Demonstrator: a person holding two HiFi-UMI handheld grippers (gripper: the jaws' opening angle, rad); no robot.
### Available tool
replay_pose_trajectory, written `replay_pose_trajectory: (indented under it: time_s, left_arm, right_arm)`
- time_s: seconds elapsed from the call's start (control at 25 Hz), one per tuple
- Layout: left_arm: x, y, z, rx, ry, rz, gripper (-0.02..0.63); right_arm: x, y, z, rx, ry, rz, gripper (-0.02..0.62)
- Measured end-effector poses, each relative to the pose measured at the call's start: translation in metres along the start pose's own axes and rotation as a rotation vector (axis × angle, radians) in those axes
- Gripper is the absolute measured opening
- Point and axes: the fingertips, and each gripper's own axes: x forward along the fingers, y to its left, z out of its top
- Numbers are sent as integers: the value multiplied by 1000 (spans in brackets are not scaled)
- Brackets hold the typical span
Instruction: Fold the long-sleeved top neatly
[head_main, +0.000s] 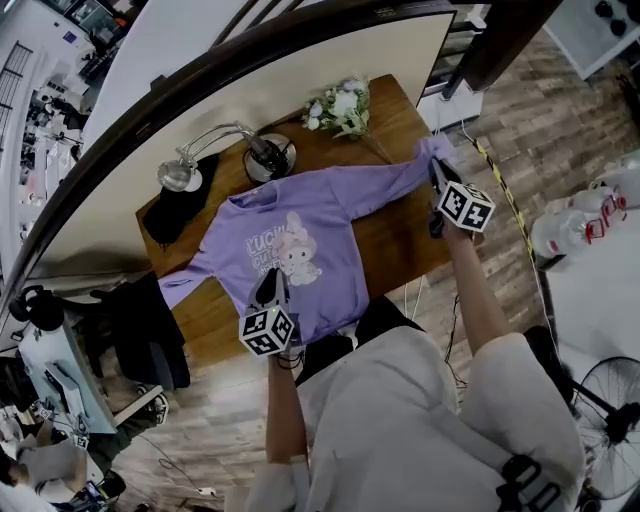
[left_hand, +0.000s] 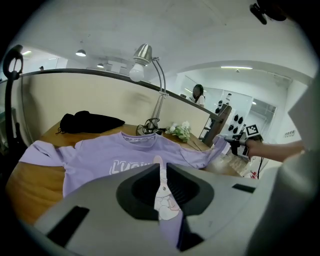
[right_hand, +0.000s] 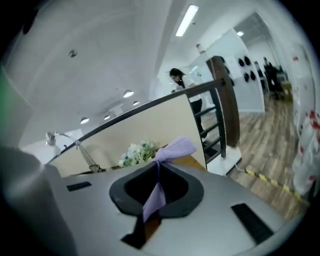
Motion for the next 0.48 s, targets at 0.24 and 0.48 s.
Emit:
replay_pose_trajectory:
  time_s: [0.24,0.48]
  left_arm:
    - [-22,32,3,1,-18,-5,54]
    - [-47,62,8,-13,-45,-14,46]
  right_arm:
    - [-13,98,11,-344,-5,53,23]
    - [-21,166,0,-483,-8,45,23]
